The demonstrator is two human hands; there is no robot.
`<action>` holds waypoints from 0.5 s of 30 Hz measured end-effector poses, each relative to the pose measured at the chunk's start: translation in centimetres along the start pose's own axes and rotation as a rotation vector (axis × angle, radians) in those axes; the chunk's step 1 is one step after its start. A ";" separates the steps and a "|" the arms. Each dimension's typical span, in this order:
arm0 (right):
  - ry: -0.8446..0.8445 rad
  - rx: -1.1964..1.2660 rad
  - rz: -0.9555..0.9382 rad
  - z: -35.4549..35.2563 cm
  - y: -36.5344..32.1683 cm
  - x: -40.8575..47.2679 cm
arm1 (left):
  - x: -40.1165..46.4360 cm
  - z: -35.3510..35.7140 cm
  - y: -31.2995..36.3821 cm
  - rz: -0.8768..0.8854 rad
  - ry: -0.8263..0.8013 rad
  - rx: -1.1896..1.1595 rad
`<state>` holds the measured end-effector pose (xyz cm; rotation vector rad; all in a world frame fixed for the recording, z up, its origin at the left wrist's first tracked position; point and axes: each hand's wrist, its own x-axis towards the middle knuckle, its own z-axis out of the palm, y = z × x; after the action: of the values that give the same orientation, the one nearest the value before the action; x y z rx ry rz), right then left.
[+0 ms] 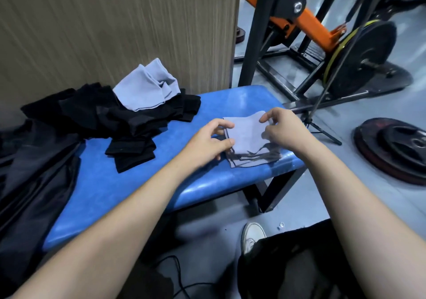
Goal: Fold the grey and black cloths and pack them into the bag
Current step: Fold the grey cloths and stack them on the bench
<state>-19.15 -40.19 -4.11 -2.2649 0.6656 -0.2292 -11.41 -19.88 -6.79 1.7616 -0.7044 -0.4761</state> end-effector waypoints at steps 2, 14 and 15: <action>-0.007 -0.025 0.016 -0.3 0.4 0.2 | 0.3 0.4 -0.4 0.007 -0.026 0.009; 0.080 -0.359 -0.080 0.6 0.8 0.5 | 0.5 0.3 -1.5 0.091 -0.040 0.243; 0.133 -0.403 -0.135 0.7 0.6 0.3 | 0.4 0.2 -1.5 0.112 -0.028 0.245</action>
<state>-18.86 -40.29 -5.08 -2.7041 0.6752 -0.3388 -10.92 -19.98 -8.23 1.9342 -0.9068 -0.3500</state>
